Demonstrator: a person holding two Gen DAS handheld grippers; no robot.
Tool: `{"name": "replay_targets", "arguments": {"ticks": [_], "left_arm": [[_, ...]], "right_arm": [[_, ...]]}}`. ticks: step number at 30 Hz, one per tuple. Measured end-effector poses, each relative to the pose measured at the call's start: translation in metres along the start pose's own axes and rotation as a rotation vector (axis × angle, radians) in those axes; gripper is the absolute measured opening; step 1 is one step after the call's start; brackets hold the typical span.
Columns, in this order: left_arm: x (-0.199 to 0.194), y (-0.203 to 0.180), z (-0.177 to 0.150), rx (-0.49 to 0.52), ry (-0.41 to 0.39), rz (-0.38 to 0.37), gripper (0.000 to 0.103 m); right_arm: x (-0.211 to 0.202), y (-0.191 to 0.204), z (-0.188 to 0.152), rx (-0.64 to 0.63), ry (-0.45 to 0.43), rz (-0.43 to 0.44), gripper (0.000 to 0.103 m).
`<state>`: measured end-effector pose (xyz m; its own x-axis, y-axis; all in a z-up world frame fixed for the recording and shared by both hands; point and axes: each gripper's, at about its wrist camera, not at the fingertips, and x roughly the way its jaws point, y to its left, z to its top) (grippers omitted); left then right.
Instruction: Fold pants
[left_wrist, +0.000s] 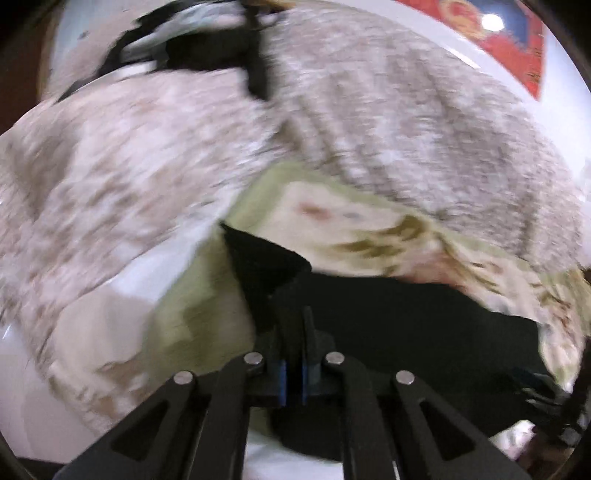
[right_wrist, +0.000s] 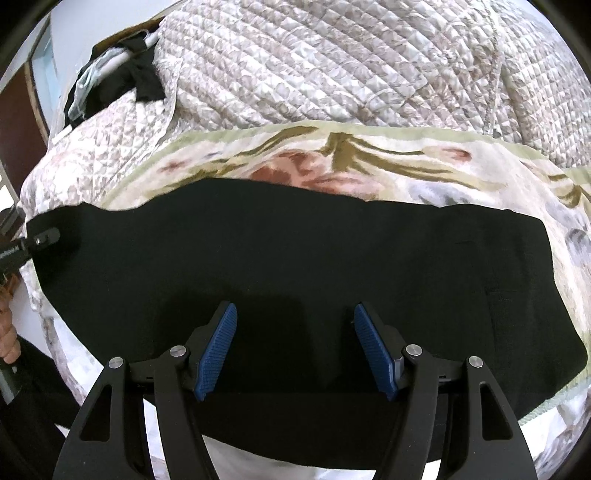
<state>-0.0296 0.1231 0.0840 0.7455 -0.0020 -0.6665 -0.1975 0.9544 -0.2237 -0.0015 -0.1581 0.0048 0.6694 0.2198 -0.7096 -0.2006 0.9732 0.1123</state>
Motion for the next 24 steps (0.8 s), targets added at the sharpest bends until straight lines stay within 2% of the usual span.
{"name": "replay_targets", "arguments": {"ticks": [4,7,10,12,14,16,20,24], "left_arm": [[-0.001,-0.062,0.019,0.096,0.007,-0.146,0.006],[0.004,-0.115,0.018,0.180,0.038,-0.252,0.006],[0.018,-0.157,-0.008,0.249,0.099,-0.347,0.006],[0.033,-0.179,-0.031,0.281,0.174,-0.387,0.006],[0.050,-0.187,-0.052,0.313,0.242,-0.382,0.006],[0.058,-0.185,-0.062,0.303,0.297,-0.394,0.006],[0.044,-0.175,-0.060,0.298,0.290,-0.447,0.007],[0.030,-0.164,-0.055,0.277,0.329,-0.532,0.021]], "right_arm": [[-0.008,-0.010,0.004,0.043,-0.024,-0.002,0.066],[-0.015,-0.022,0.005,0.084,-0.040,-0.008,0.066],[-0.019,-0.036,0.005,0.132,-0.037,-0.018,0.066],[-0.019,-0.042,0.004,0.151,-0.033,-0.018,0.066],[-0.021,-0.047,0.004,0.164,-0.032,-0.012,0.066],[-0.022,-0.048,0.004,0.166,-0.034,-0.006,0.066],[-0.021,-0.047,0.003,0.174,-0.026,0.044,0.066],[-0.014,-0.038,0.004,0.177,0.000,0.134,0.065]]}}
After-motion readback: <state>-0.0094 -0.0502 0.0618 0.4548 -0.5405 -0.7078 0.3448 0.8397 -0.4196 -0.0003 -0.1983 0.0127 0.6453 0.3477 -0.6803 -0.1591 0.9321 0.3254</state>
